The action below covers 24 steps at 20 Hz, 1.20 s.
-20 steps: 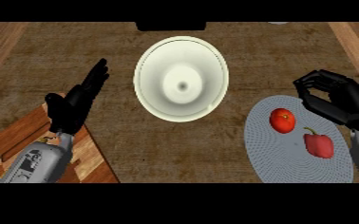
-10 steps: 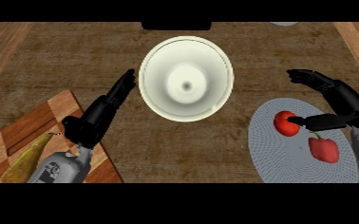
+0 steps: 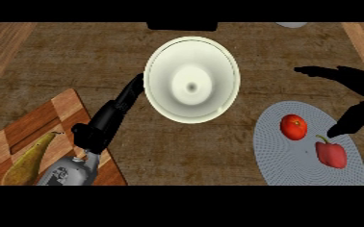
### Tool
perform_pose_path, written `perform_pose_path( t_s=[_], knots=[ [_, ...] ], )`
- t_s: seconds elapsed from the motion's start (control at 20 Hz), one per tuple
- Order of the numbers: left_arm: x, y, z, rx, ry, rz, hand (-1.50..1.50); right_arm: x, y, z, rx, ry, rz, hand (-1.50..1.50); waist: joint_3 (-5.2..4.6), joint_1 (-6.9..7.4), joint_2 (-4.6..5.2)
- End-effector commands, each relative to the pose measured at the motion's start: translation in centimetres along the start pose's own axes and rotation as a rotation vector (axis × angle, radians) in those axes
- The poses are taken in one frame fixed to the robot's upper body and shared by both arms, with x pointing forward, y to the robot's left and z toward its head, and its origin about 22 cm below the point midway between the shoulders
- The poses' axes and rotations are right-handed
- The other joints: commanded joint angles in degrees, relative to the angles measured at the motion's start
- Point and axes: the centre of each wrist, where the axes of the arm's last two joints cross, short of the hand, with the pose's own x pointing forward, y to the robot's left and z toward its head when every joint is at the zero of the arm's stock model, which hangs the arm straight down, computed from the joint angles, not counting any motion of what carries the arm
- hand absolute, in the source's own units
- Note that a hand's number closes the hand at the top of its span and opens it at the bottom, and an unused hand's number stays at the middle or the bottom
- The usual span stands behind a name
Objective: Pick the tomato from the placemat and place it in the bowl
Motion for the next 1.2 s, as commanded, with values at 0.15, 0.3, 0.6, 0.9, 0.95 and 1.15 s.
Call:
perform_pose_path(
  t_s=[0.15, 0.3, 0.6, 0.9, 0.95, 1.15],
  knots=[
    [-0.2, 0.9, -0.8, 0.010, -0.003, 0.004, 0.00, 5.2, -2.0, -3.1, 0.361, 0.143, 0.148, -1.50, 0.01, -0.82, -0.02],
    [0.6, 0.5, -0.3, 0.033, 0.006, 0.004, 0.00, 6.0, -3.6, -2.4, 0.430, 0.173, 0.148, -1.50, 0.09, -1.63, -0.35],
    [0.9, 1.5, 0.0, 0.038, 0.004, 0.000, 0.00, 8.3, -2.2, -4.9, 0.467, 0.213, 0.178, -1.50, 0.12, -1.85, -0.35],
    [-0.2, 1.6, -0.1, 0.038, 0.023, -0.009, 0.00, 6.1, 3.4, -5.1, 0.428, 0.189, 0.166, -1.50, 0.15, -2.25, -0.30],
    [1.0, 1.3, -0.3, 0.031, 0.019, -0.003, 0.00, 7.0, 0.5, -4.5, 0.428, 0.199, 0.174, -1.50, 0.15, -2.08, -0.32],
    [-1.5, 1.5, 1.4, 0.040, 0.024, 0.003, 0.00, 6.4, 0.8, -2.6, 0.348, 0.180, 0.202, -1.50, 0.15, -2.16, -0.31]
  ],
)
